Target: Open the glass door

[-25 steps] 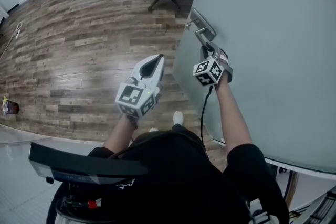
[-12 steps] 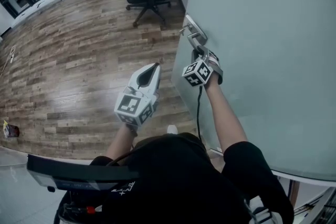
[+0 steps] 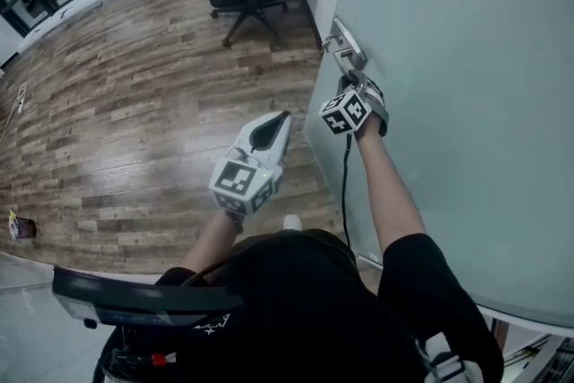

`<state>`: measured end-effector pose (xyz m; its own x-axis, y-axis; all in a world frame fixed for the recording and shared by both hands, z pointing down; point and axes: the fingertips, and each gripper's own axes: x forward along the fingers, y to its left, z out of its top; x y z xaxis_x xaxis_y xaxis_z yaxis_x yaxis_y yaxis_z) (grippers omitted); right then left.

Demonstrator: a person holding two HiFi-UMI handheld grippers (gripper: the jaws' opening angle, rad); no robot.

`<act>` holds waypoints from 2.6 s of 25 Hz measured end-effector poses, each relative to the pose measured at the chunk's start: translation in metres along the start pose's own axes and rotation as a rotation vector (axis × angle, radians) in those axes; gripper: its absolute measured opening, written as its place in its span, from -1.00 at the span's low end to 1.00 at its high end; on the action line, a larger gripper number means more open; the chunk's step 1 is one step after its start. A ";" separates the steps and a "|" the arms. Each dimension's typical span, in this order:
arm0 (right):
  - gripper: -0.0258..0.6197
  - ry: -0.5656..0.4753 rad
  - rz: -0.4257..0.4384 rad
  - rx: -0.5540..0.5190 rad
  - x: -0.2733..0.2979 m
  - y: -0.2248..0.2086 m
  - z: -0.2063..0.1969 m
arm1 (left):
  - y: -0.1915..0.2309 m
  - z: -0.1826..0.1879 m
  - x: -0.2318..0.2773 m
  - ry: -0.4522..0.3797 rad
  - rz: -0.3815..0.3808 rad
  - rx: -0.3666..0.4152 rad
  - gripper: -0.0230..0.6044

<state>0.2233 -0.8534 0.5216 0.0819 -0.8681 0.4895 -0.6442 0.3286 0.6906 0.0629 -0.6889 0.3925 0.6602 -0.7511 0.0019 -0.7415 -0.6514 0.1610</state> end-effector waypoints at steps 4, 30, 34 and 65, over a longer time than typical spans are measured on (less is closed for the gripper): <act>-0.64 0.019 -0.013 0.016 0.009 -0.015 -0.007 | 0.002 -0.001 0.000 0.007 0.010 0.001 -0.93; -0.57 0.038 -0.076 -0.101 0.018 -0.023 -0.012 | 0.032 0.007 -0.039 -0.007 0.082 0.027 -0.93; -0.57 -0.046 -0.104 -0.050 0.001 -0.028 0.002 | 0.042 0.009 -0.045 -0.015 0.093 0.026 -0.93; -0.91 -0.617 0.294 0.777 -0.399 0.092 0.016 | -0.072 0.034 -0.155 -0.105 -0.006 0.024 -0.93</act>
<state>0.1196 -0.4829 0.3816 -0.4213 -0.9039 0.0738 -0.9067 0.4183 -0.0538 0.0104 -0.5293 0.3469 0.6493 -0.7536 -0.1028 -0.7411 -0.6572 0.1373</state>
